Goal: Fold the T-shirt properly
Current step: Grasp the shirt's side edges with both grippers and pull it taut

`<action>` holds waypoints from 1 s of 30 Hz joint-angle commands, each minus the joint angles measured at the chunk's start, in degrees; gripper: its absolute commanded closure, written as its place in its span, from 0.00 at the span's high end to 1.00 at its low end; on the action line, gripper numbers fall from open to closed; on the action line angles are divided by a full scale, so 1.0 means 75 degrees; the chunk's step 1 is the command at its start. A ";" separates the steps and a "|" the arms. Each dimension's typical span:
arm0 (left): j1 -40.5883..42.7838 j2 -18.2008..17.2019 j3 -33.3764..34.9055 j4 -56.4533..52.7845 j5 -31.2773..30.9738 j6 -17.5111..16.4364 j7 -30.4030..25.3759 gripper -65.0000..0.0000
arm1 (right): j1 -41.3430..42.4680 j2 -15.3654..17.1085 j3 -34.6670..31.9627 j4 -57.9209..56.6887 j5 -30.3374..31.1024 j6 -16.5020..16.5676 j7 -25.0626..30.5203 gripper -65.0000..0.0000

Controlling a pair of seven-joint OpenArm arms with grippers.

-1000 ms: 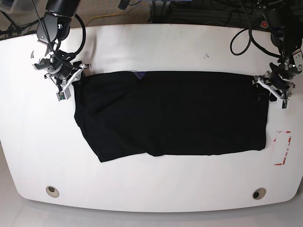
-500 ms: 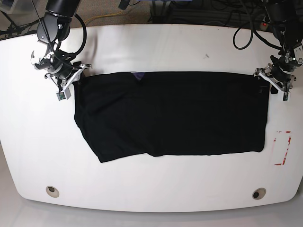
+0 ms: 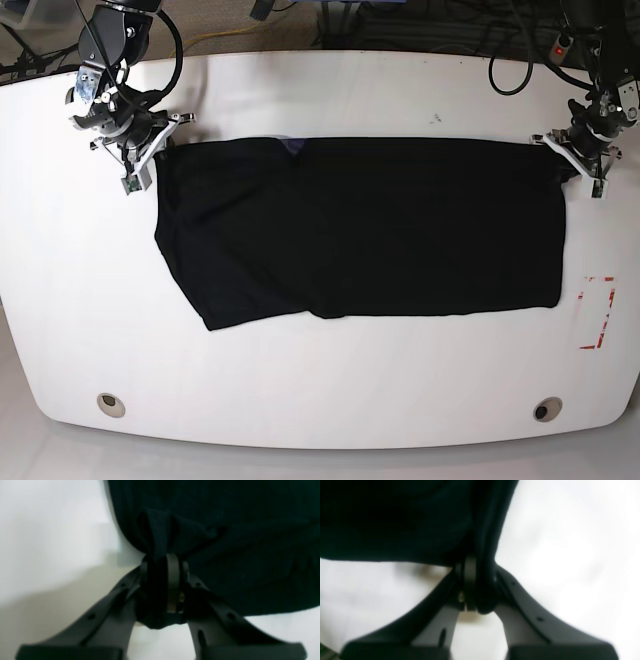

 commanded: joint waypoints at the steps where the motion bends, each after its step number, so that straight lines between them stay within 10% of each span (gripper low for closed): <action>1: 0.0392 -0.0138 -0.0189 0.0566 0.0099 0.0005 0.0089 0.11 | -0.0311 0.0098 0.0187 0.0517 0.0014 0.0019 0.0056 0.00; 15: 0.2068 -0.0091 -0.0963 0.1586 0.0099 -0.0792 0.0359 0.12 | -0.2081 -0.0125 0.0797 0.1443 0.0025 0.0054 -0.0237 0.01; 23: 0.2115 -0.0091 -0.0939 0.1633 0.0041 -0.0804 0.0371 0.54 | -0.2081 -0.0571 0.1195 0.1643 0.0014 0.0054 -0.0237 0.68; 30: 0.1915 -0.0080 -0.1361 0.2582 -0.0475 -0.0839 0.1238 0.62 | -0.2081 -0.0676 0.1301 0.2135 0.0025 0.0054 -0.0237 0.77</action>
